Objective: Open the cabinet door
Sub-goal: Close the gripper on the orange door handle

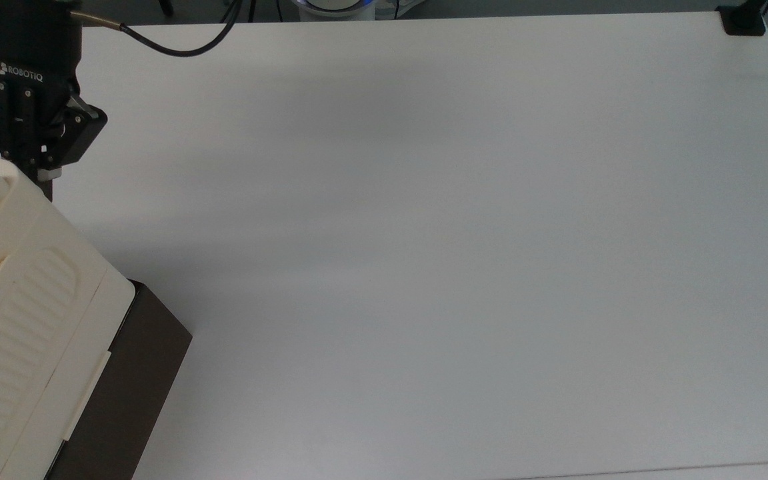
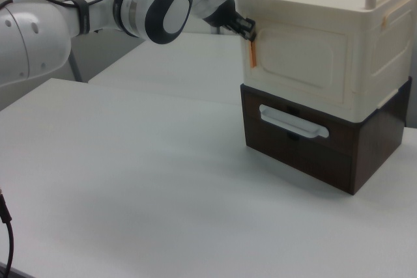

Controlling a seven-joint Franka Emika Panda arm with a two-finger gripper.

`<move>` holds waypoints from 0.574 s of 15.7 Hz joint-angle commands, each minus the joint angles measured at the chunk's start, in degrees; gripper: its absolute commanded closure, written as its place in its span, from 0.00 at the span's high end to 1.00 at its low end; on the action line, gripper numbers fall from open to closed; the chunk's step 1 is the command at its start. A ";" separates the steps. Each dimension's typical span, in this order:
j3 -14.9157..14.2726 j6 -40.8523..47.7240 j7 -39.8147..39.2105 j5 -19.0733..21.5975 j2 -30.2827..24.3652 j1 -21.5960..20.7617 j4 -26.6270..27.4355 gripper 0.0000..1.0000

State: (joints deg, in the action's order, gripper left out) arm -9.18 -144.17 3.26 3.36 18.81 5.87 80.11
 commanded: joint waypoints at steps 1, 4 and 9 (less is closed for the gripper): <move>-0.40 -2.35 0.78 -0.10 1.49 0.45 -0.83 0.00; -0.40 -2.17 0.43 -1.07 1.14 0.98 -0.74 0.00; -0.32 2.99 -1.06 -1.78 -2.46 1.69 1.63 0.00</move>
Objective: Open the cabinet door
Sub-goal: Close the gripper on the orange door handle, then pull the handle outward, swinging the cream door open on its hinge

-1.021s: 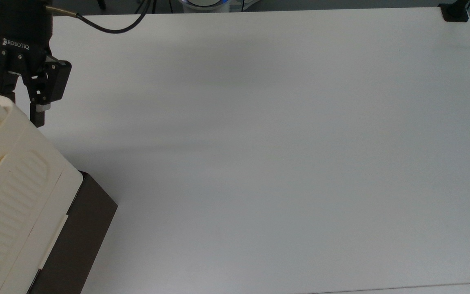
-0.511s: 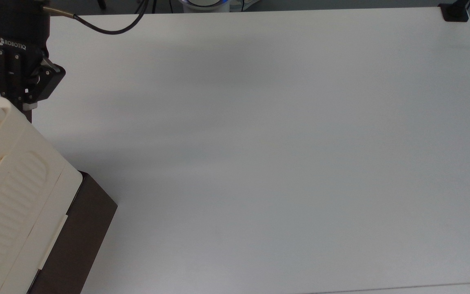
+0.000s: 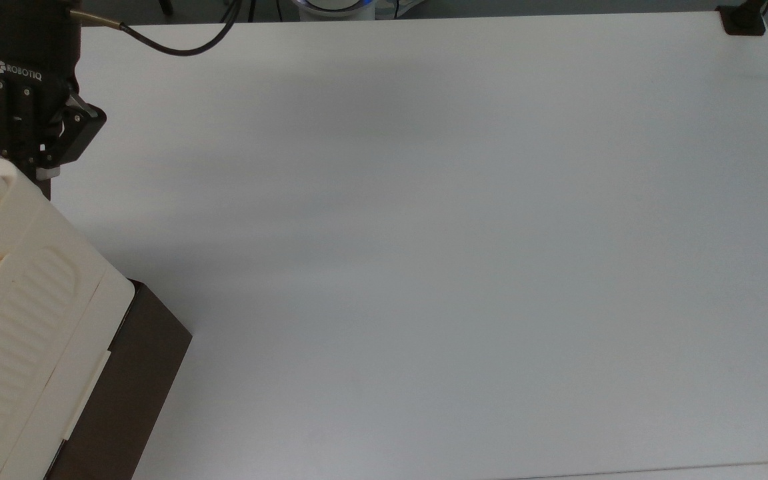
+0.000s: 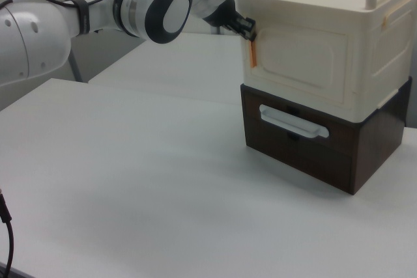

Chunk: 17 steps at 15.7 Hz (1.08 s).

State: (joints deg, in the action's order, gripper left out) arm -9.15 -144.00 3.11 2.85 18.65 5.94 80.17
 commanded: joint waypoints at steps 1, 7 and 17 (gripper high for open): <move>-0.34 5.37 -1.61 -1.27 -2.91 1.62 1.74 0.00; -0.25 15.22 -5.75 -1.18 -6.52 1.79 3.94 0.00; -0.17 24.63 -14.89 -1.09 -15.04 5.92 11.32 0.02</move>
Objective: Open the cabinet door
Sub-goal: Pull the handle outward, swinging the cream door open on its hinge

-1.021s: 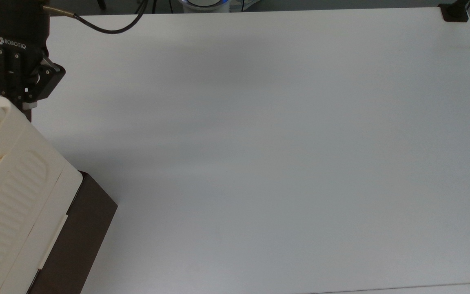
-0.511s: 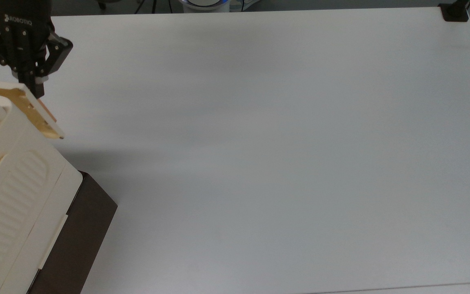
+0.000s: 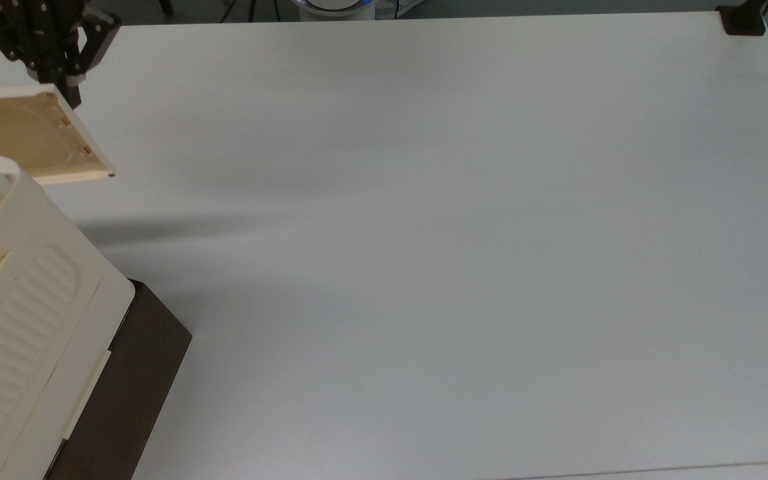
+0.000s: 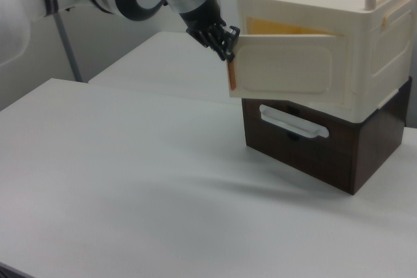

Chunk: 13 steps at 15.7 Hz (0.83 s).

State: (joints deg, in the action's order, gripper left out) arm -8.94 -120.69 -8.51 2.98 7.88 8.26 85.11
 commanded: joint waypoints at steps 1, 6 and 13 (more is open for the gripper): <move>-0.37 3.25 -3.79 -1.23 -4.80 4.31 6.47 0.05; -0.46 9.76 -9.15 2.02 -6.03 9.58 6.21 0.70; -0.72 11.87 -11.87 1.50 -6.47 14.85 5.95 1.00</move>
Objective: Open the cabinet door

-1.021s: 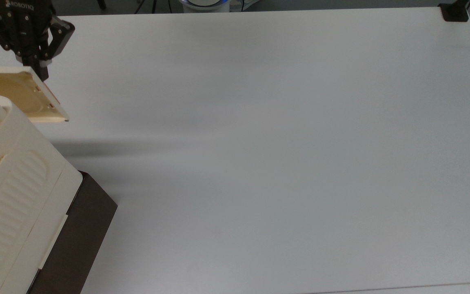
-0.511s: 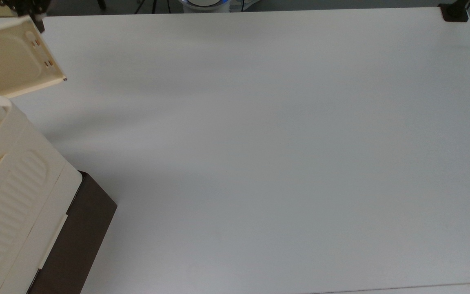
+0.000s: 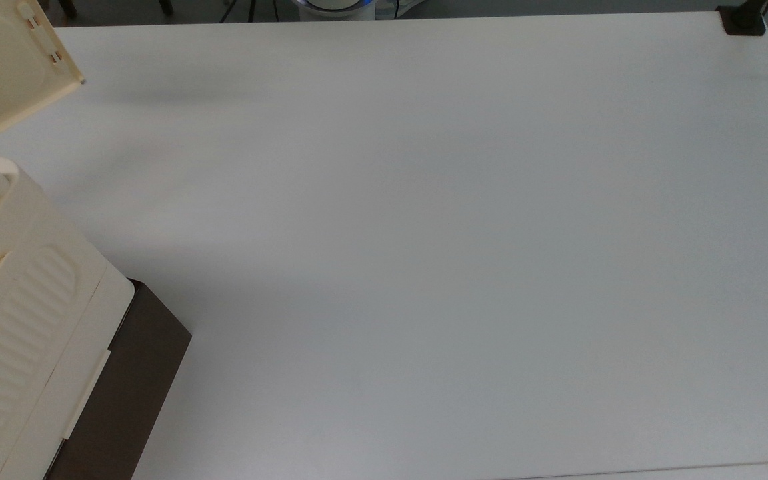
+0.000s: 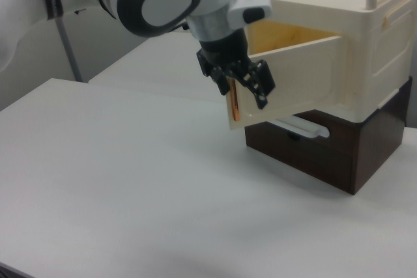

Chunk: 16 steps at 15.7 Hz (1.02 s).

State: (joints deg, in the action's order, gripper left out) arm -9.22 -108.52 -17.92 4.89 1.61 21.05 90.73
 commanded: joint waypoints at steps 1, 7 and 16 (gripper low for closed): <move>-0.97 0.41 -3.95 -0.49 -0.29 3.03 0.15 1.00; -6.33 2.25 -10.29 -0.50 -2.22 4.44 -0.73 1.00; -6.34 15.08 -8.37 0.47 -8.63 2.78 -3.63 1.00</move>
State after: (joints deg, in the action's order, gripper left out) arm -15.73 -98.92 -27.61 4.85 -3.30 25.76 86.90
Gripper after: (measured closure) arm 0.000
